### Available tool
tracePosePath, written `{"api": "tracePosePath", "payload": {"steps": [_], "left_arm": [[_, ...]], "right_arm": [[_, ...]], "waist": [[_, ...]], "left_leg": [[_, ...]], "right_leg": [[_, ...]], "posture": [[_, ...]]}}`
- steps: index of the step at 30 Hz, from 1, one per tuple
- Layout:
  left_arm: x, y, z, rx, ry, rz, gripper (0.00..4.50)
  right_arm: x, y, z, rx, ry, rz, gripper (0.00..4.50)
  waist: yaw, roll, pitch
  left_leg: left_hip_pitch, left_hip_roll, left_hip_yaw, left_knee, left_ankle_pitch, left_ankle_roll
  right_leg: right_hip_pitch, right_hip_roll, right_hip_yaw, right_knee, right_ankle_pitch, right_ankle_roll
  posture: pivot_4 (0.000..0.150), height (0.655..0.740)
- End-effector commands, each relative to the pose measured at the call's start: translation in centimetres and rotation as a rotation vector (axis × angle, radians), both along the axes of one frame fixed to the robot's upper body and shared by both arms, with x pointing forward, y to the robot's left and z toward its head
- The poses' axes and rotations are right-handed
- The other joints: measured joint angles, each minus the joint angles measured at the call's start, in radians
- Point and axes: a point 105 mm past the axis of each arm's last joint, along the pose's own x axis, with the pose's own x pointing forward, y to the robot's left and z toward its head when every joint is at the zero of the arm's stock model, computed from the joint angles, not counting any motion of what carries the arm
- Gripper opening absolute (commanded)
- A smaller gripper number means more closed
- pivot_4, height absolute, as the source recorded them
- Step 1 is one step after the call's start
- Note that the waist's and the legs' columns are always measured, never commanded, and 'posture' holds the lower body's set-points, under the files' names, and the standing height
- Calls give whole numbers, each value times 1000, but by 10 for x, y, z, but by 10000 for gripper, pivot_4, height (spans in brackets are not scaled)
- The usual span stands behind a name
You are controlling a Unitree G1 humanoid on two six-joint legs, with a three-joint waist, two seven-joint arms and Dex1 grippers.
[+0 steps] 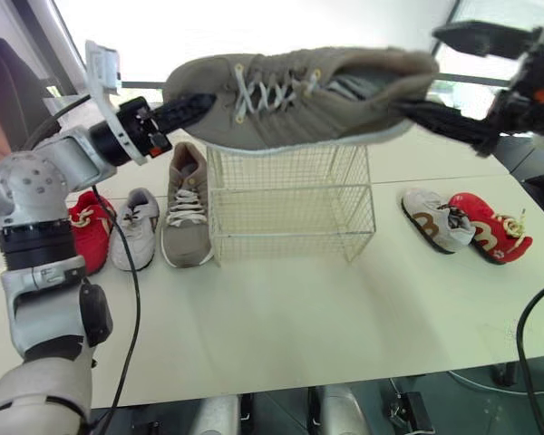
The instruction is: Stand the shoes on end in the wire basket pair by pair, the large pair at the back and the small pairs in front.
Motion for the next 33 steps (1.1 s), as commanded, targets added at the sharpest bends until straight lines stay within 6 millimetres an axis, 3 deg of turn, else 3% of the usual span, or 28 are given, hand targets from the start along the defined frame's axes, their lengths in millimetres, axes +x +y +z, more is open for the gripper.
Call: {"api": "tracePosePath", "payload": {"steps": [1, 5, 7, 9, 14, 25, 33], "left_arm": [[-19, 7, 30, -113, -106, -13, 5164], [-21, 4, 32, -167, -98, -19, 5164], [-21, -1, 31, -188, -89, -28, 5164], [-20, -5, 31, -209, -83, -37, 5164], [-19, -12, 27, -228, -56, -45, 5164], [-19, -18, 12, -204, -30, -5, 5164], [-23, -24, 3, -163, -45, 22, 5164]], "right_arm": [[-2, -19, -27, 205, 166, -10, 44248], [3, -2, -52, 418, 280, 67, 44248], [9, 22, -56, 484, 303, 149, 44248], [11, 44, -52, 491, 292, 221, 44248], [13, 73, -32, 523, 242, 351, 44248], [11, 84, 3, 610, 172, 478, 44248], [15, 93, 14, 711, 194, 539, 44248]], "waist": [[1, 0, 0], [-3, 0, 0], [-5, 0, 0], [-8, 1, 0], [-6, 1, 0], [-6, 0, 0], [-7, 0, 0]], "left_leg": [[1, 0, 0, 0, 0, 0], [1, 0, 0, 1, 0, 0], [2, 0, 0, 1, 1, 0], [2, 0, 0, 1, 1, -1], [2, 0, 0, 1, 1, -1], [2, 0, 0, 1, 1, 0], [2, 0, 0, 1, 1, 0]], "right_leg": [[1, 0, 0, -1, 0, 0], [1, 0, 0, 0, 2, 3], [1, 0, 1, 1, 3, 4], [1, 1, 0, 2, 3, 4], [1, 1, 0, 1, 3, 5], [2, 2, 0, 1, 3, 5], [2, 2, 0, 1, 3, 4]], "posture": [[1500, 7347], [1500, 7347], [1500, 7347], [1500, 7347], [1500, 7347], [1500, 7347], [1500, 7347]]}}
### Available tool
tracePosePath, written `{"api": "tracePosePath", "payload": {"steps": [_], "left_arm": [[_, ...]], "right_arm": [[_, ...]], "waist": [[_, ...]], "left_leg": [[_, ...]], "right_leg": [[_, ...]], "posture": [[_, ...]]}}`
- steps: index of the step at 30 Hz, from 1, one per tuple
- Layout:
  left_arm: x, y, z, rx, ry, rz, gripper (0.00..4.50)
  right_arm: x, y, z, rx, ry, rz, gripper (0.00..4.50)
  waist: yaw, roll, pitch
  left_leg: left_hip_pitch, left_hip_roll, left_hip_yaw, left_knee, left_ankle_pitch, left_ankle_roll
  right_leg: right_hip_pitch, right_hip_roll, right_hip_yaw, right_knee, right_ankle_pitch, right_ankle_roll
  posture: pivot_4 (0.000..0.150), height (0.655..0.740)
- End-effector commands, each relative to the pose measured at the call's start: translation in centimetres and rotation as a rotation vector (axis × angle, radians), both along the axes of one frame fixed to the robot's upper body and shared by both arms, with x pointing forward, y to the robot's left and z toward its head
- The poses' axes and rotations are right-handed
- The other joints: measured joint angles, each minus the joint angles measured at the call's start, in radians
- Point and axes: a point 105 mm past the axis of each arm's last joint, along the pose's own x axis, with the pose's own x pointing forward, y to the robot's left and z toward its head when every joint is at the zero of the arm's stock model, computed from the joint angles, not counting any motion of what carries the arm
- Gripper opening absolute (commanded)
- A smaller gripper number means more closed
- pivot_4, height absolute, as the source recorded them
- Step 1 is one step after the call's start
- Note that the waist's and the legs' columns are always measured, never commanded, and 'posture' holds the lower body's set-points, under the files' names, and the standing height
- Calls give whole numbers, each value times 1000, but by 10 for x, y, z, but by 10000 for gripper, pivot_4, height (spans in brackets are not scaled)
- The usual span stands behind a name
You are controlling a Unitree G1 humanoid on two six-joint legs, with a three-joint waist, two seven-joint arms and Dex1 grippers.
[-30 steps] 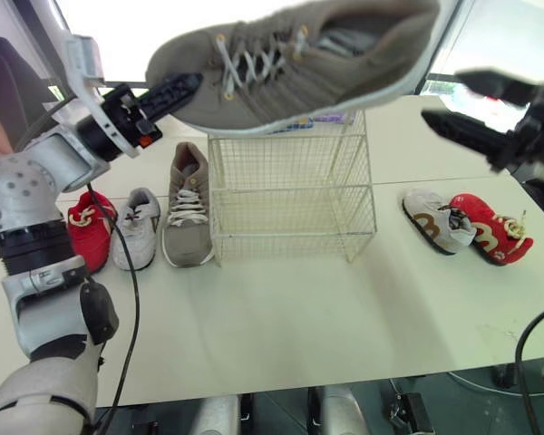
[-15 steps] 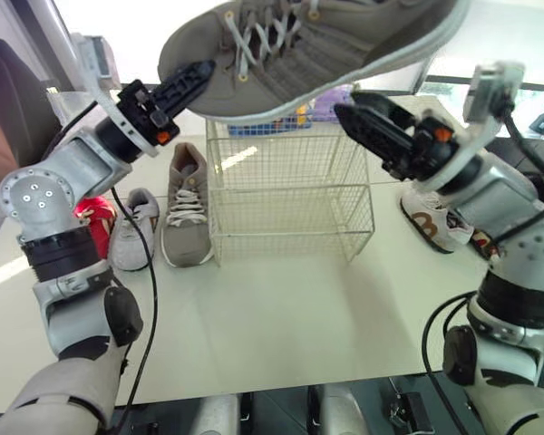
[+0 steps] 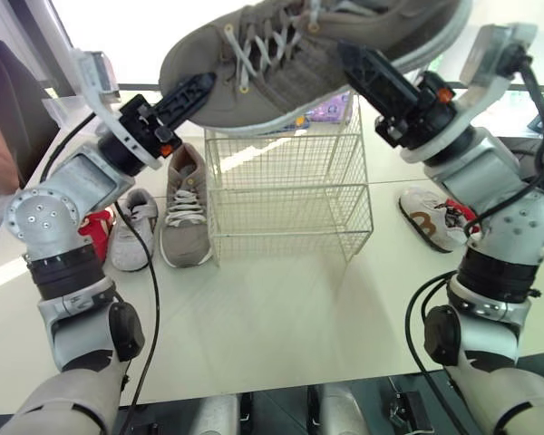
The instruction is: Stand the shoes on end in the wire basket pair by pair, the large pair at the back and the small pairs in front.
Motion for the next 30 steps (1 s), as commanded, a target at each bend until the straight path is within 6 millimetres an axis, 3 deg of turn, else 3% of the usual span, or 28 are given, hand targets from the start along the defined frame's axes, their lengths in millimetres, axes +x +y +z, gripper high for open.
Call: {"api": "tracePosePath", "payload": {"steps": [1, 2, 7, 9, 14, 19, 22, 30], "left_arm": [[-7, -6, 5, 28, -56, 13, 5164], [-8, -8, 5, 29, -61, 14, 5164], [-11, -13, 4, 35, -82, 26, 5164], [-13, -15, 2, 51, -86, 22, 5164], [-21, -20, -10, 170, -80, -13, 5164], [-29, -14, -12, 233, -87, -43, 29617], [-32, 2, -13, 324, -112, -11, 44558], [-36, 31, -17, 464, -151, 59, 44558]], "right_arm": [[-10, 4, 21, 55, -70, 34, 44248], [-8, 6, 20, 61, -65, 38, 44248], [-5, 15, 17, 72, -45, 53, 23904], [-5, 17, 18, 77, -44, 56, 19332], [-4, 18, 23, 79, -46, 60, 18700], [1, 15, 28, -8, -63, 46, 18410], [6, 2, 37, -118, -121, 27, 18410], [30, -45, 84, -435, -349, -130, 18410]], "waist": [[0, 0, 0], [0, 0, 0], [1, 0, 0], [0, 0, 0], [-9, 0, 0], [-18, 0, 0], [-20, 1, 1], [-23, 3, 2]], "left_leg": [[0, 0, 0, 0, 0, 0], [0, 0, 0, 0, 0, 0], [0, 0, 0, 0, 0, 0], [0, 0, 0, 0, 0, 0], [0, 0, 0, -1, 0, 0], [0, 0, 0, -2, 0, 0], [-1, 0, 1, -2, 0, 0], [-2, 0, 2, -4, -2, -3]], "right_leg": [[0, 0, 0, 0, 0, 0], [0, 0, 0, 0, 0, 0], [0, 0, 0, 0, 0, 0], [0, 0, 0, -1, 0, 0], [-1, 0, 0, -1, 0, 0], [-1, 0, 0, -1, 0, 0], [-2, 0, 0, -2, -2, -3], [-5, 0, 1, -3, -2, -4]], "posture": [[1500, 7347], [1500, 7347], [1500, 7347], [1500, 7347], [1500, 7347], [1500, 7347], [1500, 7347], [1500, 7347]]}}
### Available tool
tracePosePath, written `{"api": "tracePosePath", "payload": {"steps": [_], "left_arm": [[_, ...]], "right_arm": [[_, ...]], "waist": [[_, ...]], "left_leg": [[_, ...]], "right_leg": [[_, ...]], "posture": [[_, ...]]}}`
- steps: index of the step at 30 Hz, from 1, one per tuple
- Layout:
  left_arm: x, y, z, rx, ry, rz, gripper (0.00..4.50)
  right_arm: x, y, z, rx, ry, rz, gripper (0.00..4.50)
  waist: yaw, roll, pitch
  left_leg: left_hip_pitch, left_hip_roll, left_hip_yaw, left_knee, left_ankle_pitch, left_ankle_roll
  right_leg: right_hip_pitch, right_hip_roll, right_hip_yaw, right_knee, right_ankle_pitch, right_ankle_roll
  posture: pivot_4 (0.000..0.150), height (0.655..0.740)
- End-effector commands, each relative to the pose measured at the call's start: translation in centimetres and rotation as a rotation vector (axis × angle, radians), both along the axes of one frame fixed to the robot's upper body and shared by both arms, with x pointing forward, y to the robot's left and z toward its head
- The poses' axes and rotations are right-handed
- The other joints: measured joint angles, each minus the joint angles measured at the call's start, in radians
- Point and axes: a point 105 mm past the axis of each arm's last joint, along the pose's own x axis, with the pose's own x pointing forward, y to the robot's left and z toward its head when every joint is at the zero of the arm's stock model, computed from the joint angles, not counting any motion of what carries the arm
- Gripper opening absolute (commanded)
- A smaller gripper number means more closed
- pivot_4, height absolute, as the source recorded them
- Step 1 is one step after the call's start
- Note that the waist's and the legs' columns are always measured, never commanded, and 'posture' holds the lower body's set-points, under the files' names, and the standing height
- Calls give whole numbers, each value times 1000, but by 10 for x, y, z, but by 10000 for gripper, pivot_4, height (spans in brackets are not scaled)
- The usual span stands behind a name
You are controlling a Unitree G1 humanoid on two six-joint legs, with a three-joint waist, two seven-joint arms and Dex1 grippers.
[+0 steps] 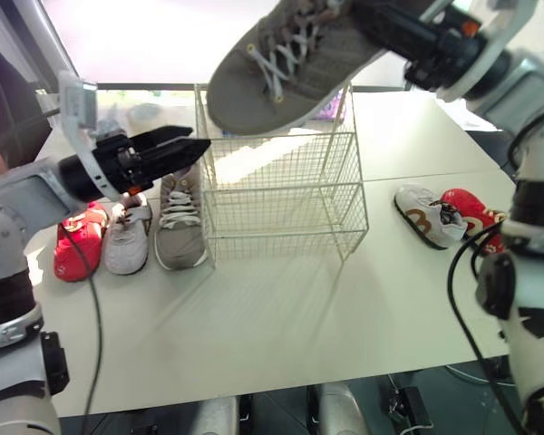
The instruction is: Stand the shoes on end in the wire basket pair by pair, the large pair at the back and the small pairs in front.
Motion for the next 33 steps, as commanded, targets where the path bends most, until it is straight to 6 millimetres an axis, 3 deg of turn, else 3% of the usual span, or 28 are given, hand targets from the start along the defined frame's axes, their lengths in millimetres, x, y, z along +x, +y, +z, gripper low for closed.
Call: {"api": "tracePosePath", "payload": {"steps": [1, 6, 16, 26, 33], "left_arm": [[-4, 5, 7, 28, -64, 13, 44558], [-6, 1, 2, 32, -86, 18, 44558], [-7, -2, 0, 29, -108, 22, 44558], [-7, -6, 0, 21, -127, 22, 44558], [-8, -8, -2, 17, -137, 32, 44558]], "right_arm": [[-4, -16, 37, -112, -194, -44, 18410], [13, -20, 43, -349, -302, -155, 18410], [29, -10, 14, -633, -363, -152, 18410], [36, 12, -20, -802, -331, -38, 18410], [57, 8, -44, -826, -217, -135, 18410]], "waist": [[-2, 2, 1], [-5, 2, 2], [-5, 3, 3], [-3, 3, 3], [-3, 3, 3]], "left_leg": [[0, 0, 0, 0, 0, 0], [-2, 0, 2, -3, 0, 0], [-1, 0, 1, -3, 3, -6], [0, 0, 1, -2, 5, -10], [-1, 0, 1, -2, 6, -10]], "right_leg": [[-1, 0, 0, 0, 0, 0], [-4, 0, 1, 0, 0, 0], [-4, 1, 0, 3, 2, 3], [-3, 1, 0, 3, 2, 3], [-3, 1, 0, 3, 2, 3]], "posture": [[1500, 7347], [1500, 7347], [1500, 7347], [1500, 7347], [1500, 7347]]}}
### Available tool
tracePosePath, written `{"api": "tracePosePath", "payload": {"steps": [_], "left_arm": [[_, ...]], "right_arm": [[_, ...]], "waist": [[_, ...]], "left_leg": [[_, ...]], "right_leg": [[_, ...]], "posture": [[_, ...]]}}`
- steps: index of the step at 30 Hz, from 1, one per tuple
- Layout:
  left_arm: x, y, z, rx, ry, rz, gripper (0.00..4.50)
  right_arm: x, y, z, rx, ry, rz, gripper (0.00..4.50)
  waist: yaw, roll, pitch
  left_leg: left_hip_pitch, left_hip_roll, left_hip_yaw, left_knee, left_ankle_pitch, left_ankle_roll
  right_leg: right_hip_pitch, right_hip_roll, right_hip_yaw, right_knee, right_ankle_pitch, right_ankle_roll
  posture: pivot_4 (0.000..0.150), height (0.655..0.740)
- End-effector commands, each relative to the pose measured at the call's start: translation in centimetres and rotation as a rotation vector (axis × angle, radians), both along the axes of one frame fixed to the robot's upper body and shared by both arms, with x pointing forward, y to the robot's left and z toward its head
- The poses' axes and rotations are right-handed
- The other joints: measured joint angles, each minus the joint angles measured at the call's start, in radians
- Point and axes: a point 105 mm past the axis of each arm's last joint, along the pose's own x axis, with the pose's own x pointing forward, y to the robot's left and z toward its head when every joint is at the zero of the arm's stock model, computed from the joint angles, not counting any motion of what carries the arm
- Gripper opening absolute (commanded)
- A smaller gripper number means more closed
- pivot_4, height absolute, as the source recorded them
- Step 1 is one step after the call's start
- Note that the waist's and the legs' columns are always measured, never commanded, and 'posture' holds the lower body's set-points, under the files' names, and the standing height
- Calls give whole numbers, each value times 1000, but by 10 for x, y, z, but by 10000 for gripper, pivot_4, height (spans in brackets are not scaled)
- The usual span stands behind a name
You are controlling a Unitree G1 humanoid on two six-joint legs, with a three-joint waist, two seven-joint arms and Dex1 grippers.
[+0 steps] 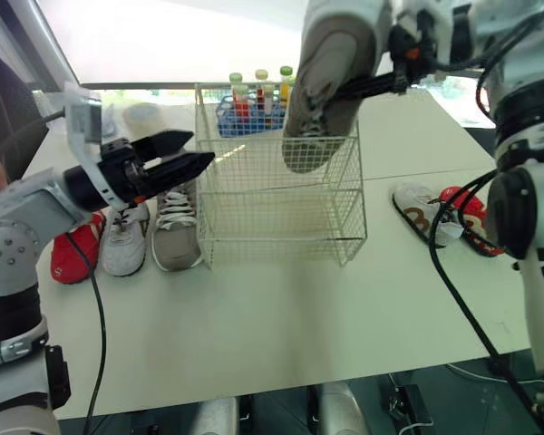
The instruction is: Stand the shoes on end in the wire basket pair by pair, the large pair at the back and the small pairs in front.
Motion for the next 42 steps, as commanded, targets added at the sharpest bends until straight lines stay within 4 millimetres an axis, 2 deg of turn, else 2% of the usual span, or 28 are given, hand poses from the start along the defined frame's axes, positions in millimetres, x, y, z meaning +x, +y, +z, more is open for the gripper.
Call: {"api": "tracePosePath", "payload": {"steps": [1, 4, 9, 10, 15, 25, 29, 32, 35, 37, 42], "left_arm": [[-6, -1, 7, -4, -53, 5, 44558], [-7, -2, 7, -5, -54, 10, 44558], [-6, -4, 6, -6, -53, 11, 45000], [-6, -4, 6, -4, -52, 9, 45000], [-4, -5, 7, -2, -54, 5, 45000], [-3, 1, 9, 30, -56, 29, 45000], [7, 25, 15, 66, -61, 137, 45000], [19, 43, 19, 101, -63, 247, 45000], [45, 72, 22, 136, -41, 446, 45000], [66, 89, 21, 151, 1, 562, 45000], [105, 100, 4, 198, 121, 672, 45000]], "right_arm": [[8, -7, -3, 18, 3, -76, 18410], [12, -8, -13, 28, 33, -95, 18410], [13, -7, -22, 30, 56, -82, 42288], [13, -7, -22, 31, 54, -80, 44575], [12, -15, -11, 22, -10, -102, 44575], [-2, -52, 30, 29, -199, -185, 44575], [-12, -80, 38, 19, -263, -231, 44575], [-23, -83, 41, 45, -273, -182, 44575], [-42, -71, 38, 92, -263, -61, 44575], [-60, -51, 28, 124, -245, 35, 44575], [-106, -7, 6, 254, -177, 173, 44575]], "waist": [[0, 0, 0], [3, 0, 0], [1, 0, 0], [0, 0, 0], [-3, 0, 0], [-3, 0, 0], [-2, 0, 0], [-3, 0, 0], [-1, 0, 0], [1, 0, 0], [14, 0, 0]], "left_leg": [[0, 0, 0, 0, 0, 0], [0, 0, 0, 0, 0, 0], [1, 0, 0, 1, 0, 0], [1, -1, 0, 1, 0, 0], [1, -1, 0, 0, 1, 1], [1, 0, -1, 0, 1, -1], [1, 0, 0, 0, 1, -1], [1, 0, 0, 0, 1, -1], [1, 0, 0, 0, 0, 0], [1, 1, 1, 1, 0, 0], [1, 1, 0, 3, 2, 2]], "right_leg": [[0, 0, 0, 0, 0, 0], [1, 0, 0, 0, 0, 0], [2, 0, 0, 0, 0, 0], [2, 0, 0, 0, 0, 0], [1, 2, 0, 1, 0, 0], [1, 3, 0, 1, 0, 0], [0, 3, 0, 1, 0, 0], [0, 3, 0, 1, 0, 0], [1, 3, 0, 1, 0, 0], [1, 3, -1, 2, 0, 0], [-2, 1, -2, 13, 0, 0]], "posture": [[1500, 7347], [1500, 7347], [1500, 7347], [1500, 7347], [1500, 7347], [1500, 7347], [1500, 7347], [1500, 7347], [1500, 7347], [1500, 7347], [1500, 7347]]}}
